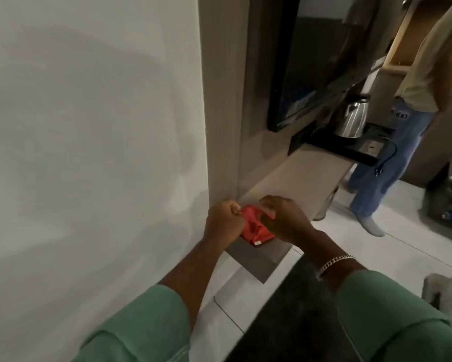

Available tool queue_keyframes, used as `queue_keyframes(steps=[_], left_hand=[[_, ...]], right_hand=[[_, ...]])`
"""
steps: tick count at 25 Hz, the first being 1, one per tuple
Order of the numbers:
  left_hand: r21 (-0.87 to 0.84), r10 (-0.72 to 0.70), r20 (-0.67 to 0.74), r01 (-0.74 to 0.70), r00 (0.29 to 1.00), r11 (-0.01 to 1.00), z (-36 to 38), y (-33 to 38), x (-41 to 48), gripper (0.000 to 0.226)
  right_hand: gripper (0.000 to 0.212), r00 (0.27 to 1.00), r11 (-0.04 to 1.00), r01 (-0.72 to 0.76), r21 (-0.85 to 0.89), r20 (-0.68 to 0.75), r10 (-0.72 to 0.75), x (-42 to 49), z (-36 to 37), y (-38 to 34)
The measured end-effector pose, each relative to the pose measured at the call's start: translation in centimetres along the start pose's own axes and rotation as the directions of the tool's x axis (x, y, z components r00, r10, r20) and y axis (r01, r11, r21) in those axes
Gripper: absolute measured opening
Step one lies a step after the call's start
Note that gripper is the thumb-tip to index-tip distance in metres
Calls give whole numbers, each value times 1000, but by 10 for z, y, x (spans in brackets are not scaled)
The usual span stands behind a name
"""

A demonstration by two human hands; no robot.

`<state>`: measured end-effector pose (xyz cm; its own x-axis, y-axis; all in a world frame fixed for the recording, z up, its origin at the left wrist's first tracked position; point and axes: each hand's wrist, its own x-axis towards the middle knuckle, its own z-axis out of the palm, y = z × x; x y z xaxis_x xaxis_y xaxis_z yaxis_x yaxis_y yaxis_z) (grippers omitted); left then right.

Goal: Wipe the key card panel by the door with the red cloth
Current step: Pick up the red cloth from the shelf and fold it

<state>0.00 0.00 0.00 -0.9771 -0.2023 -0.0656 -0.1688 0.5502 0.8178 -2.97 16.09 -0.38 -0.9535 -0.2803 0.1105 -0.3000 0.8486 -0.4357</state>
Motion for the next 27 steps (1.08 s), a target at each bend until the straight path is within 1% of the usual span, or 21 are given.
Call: queue_keyframes(steps=[1,2,3,4,5,7,9,11,12,14,16,17,18,20,21,23,25,27], left_hand=[[3,-71,24,71,997,998,17,-6,9,21],[-21,-166,20,166,986,986,31,-8,15,27],[-86,-271,38,273,962,958,46,-12,21,36],[-195,-366,78,374,927,907,58,-15,26,44],[-300,-433,105,443,895,845,70,-17,28,50],[-451,-514,80,490,854,746,82,-21,39,57],[-528,-571,56,509,819,680,88,-27,47,59],[-555,-606,76,538,792,634,90,-30,52,58],[-562,-597,93,537,797,629,89,-29,51,55],[-592,-540,116,494,834,636,79,-28,44,46],[-625,-464,129,435,876,648,58,-28,33,41],[-640,-423,141,408,895,650,42,-28,26,39],[-658,-378,147,376,914,653,25,-28,18,35],[-724,-291,141,299,946,621,-21,-28,-6,26],[-754,-247,137,263,959,602,-44,-27,-20,25],[-782,-191,83,183,978,596,-100,-27,-54,29],[-789,-139,21,102,990,605,-153,-25,-89,31],[-769,-96,-67,10,993,639,-210,-25,-130,29]], right_hand=[[27,999,1000,6,-20,39,-5,6,14,12],[29,999,1000,5,-19,45,-5,10,24,20],[32,999,1000,-6,1,51,6,13,38,30],[34,997,1000,-27,13,68,26,11,47,35],[34,998,999,-25,39,58,22,12,61,46],[31,999,997,-5,74,36,3,9,79,58],[28,1000,995,-13,100,12,12,7,89,62],[29,1000,992,-21,128,2,20,4,93,65],[30,1000,989,-25,146,3,25,1,92,65],[31,999,977,-35,210,-10,38,-7,88,58],[45,994,962,-11,273,-106,41,-15,83,36],[51,986,963,24,269,-168,22,-19,82,21],[55,976,968,70,242,-216,-17,-21,81,3],[59,954,962,212,172,-252,-165,-27,75,-44],[60,934,946,288,149,-264,-243,-30,71,-66],[60,860,889,444,110,-332,-388,-38,62,-121],[59,790,840,534,95,-411,-455,-49,54,-175],[60,734,798,594,105,-476,-484,-66,47,-237]])
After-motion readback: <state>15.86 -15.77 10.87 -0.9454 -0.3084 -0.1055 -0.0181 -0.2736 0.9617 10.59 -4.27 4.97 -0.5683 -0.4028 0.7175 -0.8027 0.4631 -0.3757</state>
